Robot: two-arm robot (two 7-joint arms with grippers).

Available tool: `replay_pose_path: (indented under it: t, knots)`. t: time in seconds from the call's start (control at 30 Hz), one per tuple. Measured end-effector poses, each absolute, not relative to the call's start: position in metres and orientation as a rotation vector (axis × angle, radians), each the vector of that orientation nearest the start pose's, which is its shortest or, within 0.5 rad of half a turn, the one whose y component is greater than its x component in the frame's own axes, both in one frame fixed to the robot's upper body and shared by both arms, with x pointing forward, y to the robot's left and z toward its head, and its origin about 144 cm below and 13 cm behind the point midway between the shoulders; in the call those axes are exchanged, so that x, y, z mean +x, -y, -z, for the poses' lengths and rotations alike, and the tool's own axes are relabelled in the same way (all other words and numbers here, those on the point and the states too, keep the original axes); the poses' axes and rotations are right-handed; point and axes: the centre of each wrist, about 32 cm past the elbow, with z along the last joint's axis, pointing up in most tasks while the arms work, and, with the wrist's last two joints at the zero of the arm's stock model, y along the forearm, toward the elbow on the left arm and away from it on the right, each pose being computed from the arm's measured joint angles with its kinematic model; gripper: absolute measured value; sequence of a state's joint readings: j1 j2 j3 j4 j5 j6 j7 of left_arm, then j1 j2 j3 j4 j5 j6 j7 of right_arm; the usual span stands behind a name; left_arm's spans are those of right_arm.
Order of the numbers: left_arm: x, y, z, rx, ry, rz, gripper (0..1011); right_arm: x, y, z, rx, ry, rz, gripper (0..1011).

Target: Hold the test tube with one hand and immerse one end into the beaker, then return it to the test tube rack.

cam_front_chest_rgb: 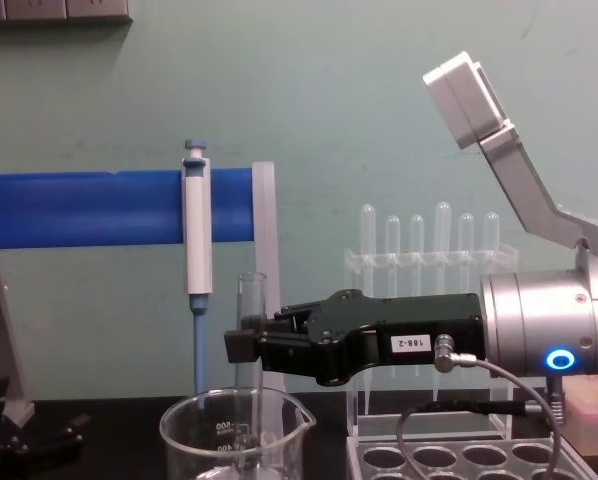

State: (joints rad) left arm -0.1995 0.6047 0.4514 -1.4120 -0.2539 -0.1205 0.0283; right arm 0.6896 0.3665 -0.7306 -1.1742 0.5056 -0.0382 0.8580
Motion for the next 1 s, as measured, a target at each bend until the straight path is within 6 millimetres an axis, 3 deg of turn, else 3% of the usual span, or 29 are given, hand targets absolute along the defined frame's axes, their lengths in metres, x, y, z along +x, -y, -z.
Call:
replay_pose_path:
  t: [1.0]
  knots:
    - [0.4886,-0.3097,-1.1398,0.304,0.285,-1.248,1000,0.5995,0.1912,-1.2251,-0.133,0.120,0.256,224]
